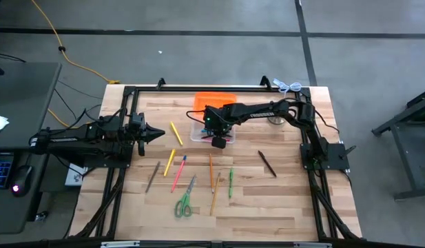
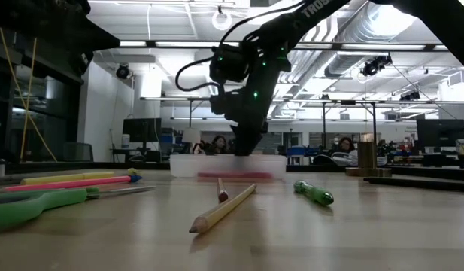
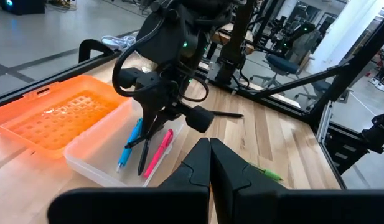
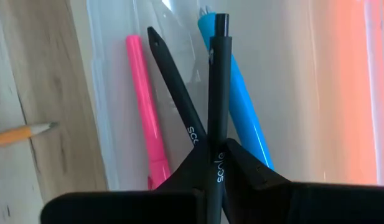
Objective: Pick & place school supplies into a supply box
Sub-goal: Put the black pen into the transparent supply box
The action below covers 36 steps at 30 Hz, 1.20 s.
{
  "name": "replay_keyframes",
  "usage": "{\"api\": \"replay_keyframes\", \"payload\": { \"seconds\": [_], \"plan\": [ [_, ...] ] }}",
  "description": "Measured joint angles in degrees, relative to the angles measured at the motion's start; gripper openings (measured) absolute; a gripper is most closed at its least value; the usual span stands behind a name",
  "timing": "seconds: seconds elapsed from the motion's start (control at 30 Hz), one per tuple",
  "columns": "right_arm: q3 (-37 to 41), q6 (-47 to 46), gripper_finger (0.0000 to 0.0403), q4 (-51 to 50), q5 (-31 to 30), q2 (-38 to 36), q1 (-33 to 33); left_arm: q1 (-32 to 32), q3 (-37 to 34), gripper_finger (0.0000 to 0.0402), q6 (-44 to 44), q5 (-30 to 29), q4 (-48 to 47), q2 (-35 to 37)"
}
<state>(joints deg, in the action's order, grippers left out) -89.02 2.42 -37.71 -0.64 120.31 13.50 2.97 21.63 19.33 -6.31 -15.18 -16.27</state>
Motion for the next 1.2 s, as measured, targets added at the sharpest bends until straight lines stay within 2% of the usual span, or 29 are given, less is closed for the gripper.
{"api": "replay_keyframes", "payload": {
  "seconds": [0.33,0.83,1.2],
  "plan": [
    [0.0,0.0,0.0014,0.7,0.7,0.0,0.0,0.0,0.0,0.0033,0.0,0.0,0.0,0.0],
    [0.0,0.0,0.0073,0.8,1.1,0.0,0.0,0.0,0.0,0.0033,0.0,0.0,0.0,0.0],
    [-3.8,0.0,0.0079,-0.9,1.1,0.0,0.0,0.0,0.0,0.0033,0.0,0.0,0.0,0.0]
  ]
}}
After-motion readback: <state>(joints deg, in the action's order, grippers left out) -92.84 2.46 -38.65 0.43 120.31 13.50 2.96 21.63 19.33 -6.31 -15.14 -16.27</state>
